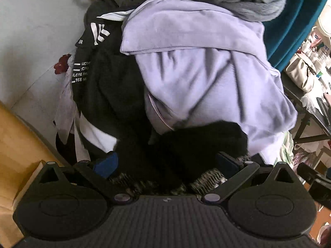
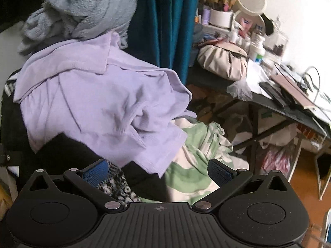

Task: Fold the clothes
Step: 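Move both open grippers toward the black-and-white patterned garment in the pile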

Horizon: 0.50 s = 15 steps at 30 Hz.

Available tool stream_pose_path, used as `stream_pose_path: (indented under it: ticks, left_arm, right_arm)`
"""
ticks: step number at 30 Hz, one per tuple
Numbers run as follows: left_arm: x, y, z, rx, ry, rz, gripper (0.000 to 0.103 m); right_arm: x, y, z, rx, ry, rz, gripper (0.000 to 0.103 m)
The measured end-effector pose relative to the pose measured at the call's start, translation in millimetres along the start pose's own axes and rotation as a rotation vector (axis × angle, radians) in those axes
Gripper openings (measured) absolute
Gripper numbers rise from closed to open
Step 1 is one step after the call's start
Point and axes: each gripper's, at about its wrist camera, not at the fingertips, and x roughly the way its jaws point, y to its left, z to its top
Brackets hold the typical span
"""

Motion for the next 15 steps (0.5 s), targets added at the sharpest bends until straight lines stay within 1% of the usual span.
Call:
stream_pose_path:
  ticks: [3,6,9,15]
  left_arm:
    - [14,13,12,0.014,0.019,-0.01,0.103]
    - [26,30,28,0.014,0.012,-0.035,0.103]
    - [41,42,45,0.038,-0.012,-0.036,0.103]
    - [72,65,81,0.088,-0.06,-0.033,0.103]
  right_arm:
    - [13,8,8,0.038,0.036,-0.029,0.102]
    - [27,20,16,0.04,0.058,-0.049,0.102]
    - [39,39,32,0.008,0.035,-0.061,0.102]
    - [63,82,78,-0.024,-0.064,-0.003,0.102]
